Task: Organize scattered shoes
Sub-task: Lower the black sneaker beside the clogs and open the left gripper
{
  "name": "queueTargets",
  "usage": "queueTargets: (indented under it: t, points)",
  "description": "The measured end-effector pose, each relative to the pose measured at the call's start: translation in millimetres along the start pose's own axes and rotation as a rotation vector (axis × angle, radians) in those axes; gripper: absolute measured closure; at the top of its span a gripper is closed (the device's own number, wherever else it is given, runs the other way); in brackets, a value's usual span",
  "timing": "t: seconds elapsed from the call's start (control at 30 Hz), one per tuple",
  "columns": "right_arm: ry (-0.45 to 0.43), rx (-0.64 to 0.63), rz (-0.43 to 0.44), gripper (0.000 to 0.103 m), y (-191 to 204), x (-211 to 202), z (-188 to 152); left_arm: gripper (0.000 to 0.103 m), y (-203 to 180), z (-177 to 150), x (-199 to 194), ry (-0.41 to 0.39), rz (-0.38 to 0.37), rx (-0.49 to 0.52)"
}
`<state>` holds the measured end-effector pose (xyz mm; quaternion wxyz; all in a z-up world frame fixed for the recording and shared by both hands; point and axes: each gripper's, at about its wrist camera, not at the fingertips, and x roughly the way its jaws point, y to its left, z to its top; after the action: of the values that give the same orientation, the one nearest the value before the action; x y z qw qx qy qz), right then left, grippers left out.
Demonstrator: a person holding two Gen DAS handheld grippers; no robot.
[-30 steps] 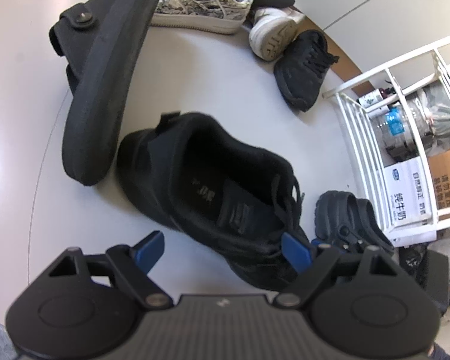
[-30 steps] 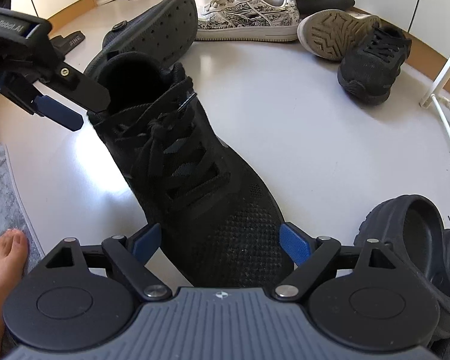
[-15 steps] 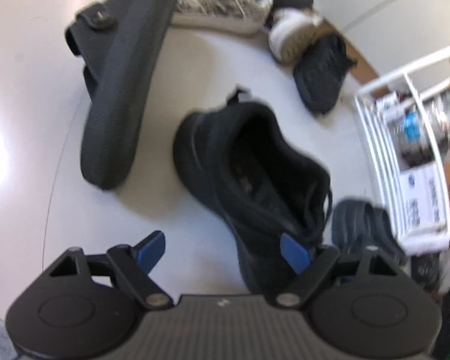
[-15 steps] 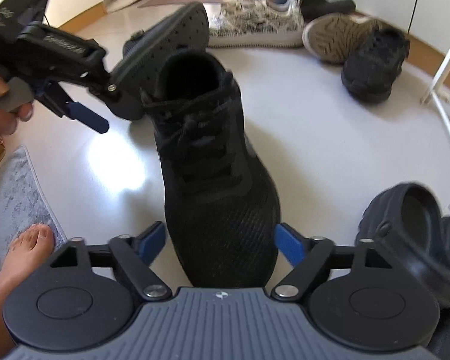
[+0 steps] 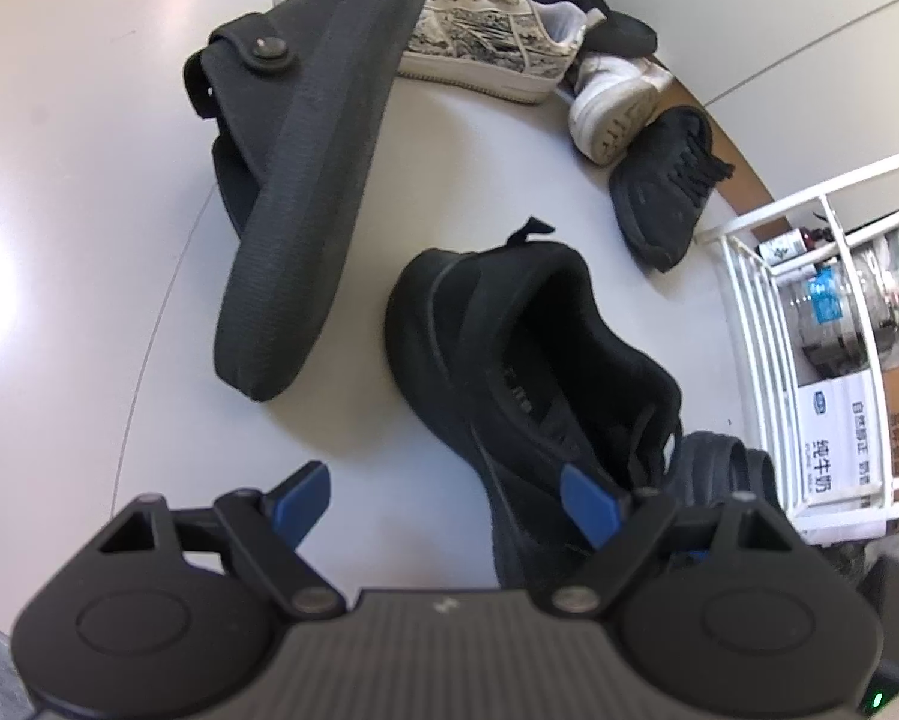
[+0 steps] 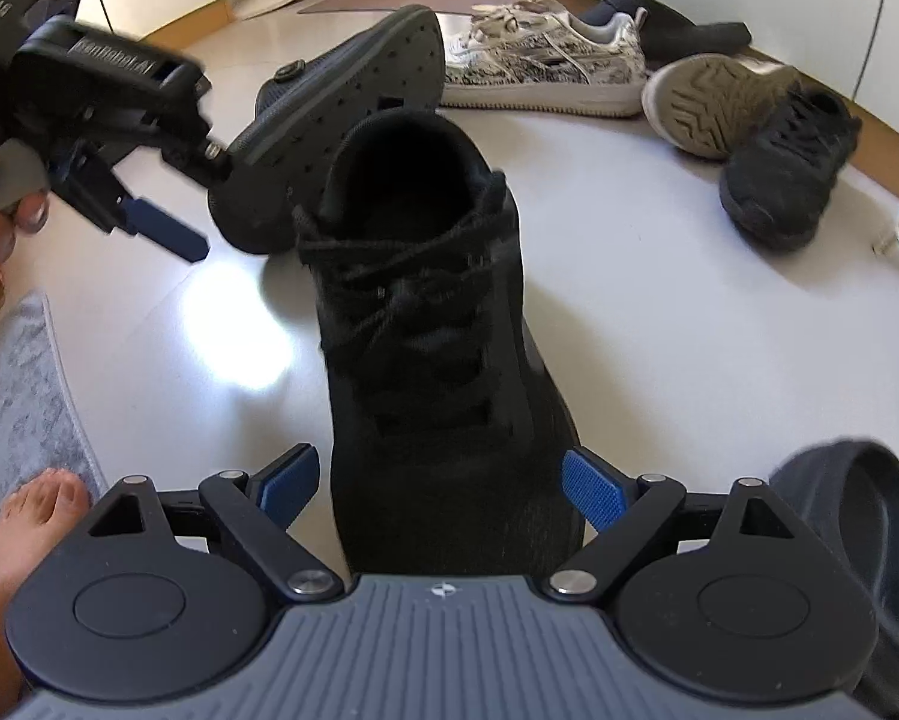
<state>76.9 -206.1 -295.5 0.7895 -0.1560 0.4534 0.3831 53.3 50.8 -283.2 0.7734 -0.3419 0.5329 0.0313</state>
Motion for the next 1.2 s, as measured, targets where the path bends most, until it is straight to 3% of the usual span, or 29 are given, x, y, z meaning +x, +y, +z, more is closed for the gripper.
queueTargets:
  t: [0.57,0.73,0.9,1.2]
  points:
    - [-0.025,-0.126,0.097,0.008,-10,21,20,0.017,0,-3,4,0.014,0.004,-0.015]
    - [-0.037,-0.099,0.133,0.008,-16,28,15,0.017,1,-5,6,0.020,0.010,-0.022]
    - [-0.055,-0.025,0.119,0.017,-19,23,10,0.017,-1,-5,9,0.027,0.010,-0.017]
    - [-0.032,0.121,0.032,0.018,-18,13,0,0.017,-3,-8,10,0.031,0.004,-0.013]
